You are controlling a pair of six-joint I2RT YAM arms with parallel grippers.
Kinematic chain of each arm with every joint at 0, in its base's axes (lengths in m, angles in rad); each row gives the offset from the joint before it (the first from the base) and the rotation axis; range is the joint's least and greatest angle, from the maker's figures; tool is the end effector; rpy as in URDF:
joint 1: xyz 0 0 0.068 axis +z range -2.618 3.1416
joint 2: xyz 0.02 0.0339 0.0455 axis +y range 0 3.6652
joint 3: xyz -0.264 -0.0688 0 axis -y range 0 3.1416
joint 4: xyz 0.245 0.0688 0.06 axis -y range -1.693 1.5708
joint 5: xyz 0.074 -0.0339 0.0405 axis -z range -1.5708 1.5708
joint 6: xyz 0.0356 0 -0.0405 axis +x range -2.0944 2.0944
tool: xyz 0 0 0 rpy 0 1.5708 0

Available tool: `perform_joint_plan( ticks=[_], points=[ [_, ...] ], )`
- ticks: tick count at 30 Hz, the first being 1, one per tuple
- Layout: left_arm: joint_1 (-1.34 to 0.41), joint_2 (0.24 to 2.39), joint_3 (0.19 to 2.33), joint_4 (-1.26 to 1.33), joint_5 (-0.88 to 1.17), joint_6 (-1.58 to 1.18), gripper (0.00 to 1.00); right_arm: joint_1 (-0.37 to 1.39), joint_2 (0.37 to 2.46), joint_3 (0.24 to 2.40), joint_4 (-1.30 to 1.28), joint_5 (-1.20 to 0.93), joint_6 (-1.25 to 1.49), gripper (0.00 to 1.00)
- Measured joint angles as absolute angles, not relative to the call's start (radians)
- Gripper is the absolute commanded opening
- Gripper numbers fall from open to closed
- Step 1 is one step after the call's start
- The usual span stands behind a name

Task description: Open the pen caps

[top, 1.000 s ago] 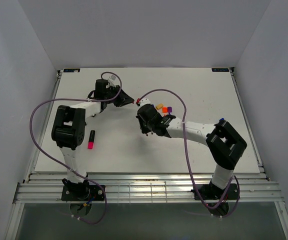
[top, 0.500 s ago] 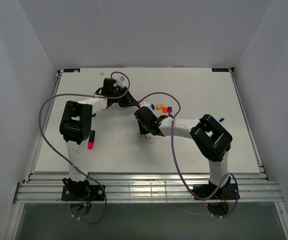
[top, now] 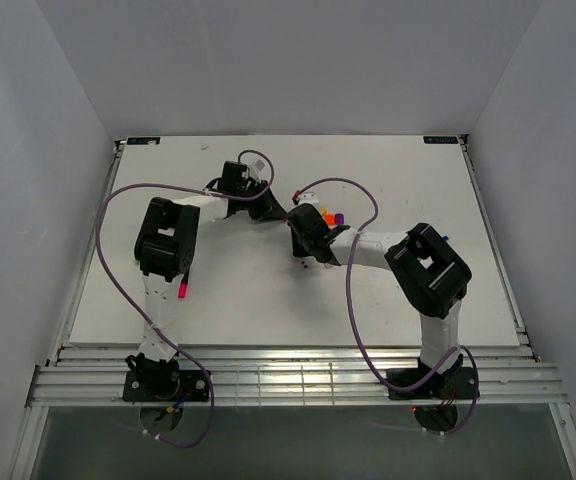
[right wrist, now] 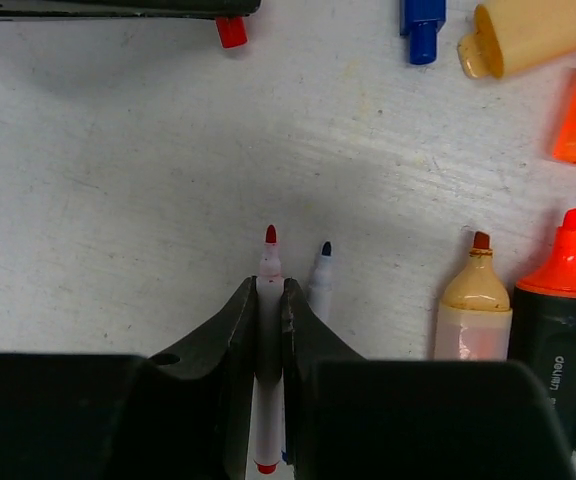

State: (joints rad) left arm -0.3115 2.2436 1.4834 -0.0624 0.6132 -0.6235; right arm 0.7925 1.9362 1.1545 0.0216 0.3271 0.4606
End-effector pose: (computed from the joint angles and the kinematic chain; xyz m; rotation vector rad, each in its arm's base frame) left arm 0.4445 -0.1646 0.1191 -0.0815 2.5196 -1.1496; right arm 0.2950 0.2829 0.1558 -0.2184 2.2860 0.2701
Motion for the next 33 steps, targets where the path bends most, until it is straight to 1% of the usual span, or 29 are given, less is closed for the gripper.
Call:
perform_joint_plan(
  ticks=[6, 8, 9, 10, 12, 14, 16, 23, 33],
  points=[
    [-0.326, 2.256, 1.508, -0.074, 0.607, -0.617, 0.3, 0.783, 1.933, 1.147, 0.033, 0.331, 0.456, 0.08],
    [-0.332, 2.26, 1.512, -0.075, 0.607, -0.617, 0.33, 0.781, 1.93, 1.14, 0.039, 0.332, 0.455, 0.08],
    [-0.336, 2.264, 1.517, -0.075, 0.608, -0.617, 0.34, 0.781, 1.928, 1.134, 0.044, 0.334, 0.455, 0.09],
    [-0.337, 2.267, 1.52, -0.075, 0.609, -0.618, 0.35, 0.781, 1.925, 1.129, 0.047, 0.336, 0.455, 0.13],
    [-0.342, 2.268, 1.525, -0.075, 0.61, -0.617, 0.39, 0.781, 1.922, 1.122, 0.055, 0.341, 0.455, 0.15],
    [-0.345, 2.268, 1.53, -0.075, 0.61, -0.62, 0.41, 0.781, 1.921, 1.117, 0.059, 0.345, 0.453, 0.19],
    [-0.348, 2.271, 1.536, -0.076, 0.609, -0.62, 0.42, 0.781, 1.919, 1.114, 0.06, 0.349, 0.452, 0.24],
    [-0.351, 2.282, 1.55, -0.076, 0.614, -0.623, 0.46, 0.781, 1.917, 1.11, 0.064, 0.364, 0.438, 0.36],
    [-0.351, 2.281, 1.55, -0.075, 0.614, -0.625, 0.48, 0.781, 1.915, 1.11, 0.063, 0.365, 0.411, 0.37]
  ],
)
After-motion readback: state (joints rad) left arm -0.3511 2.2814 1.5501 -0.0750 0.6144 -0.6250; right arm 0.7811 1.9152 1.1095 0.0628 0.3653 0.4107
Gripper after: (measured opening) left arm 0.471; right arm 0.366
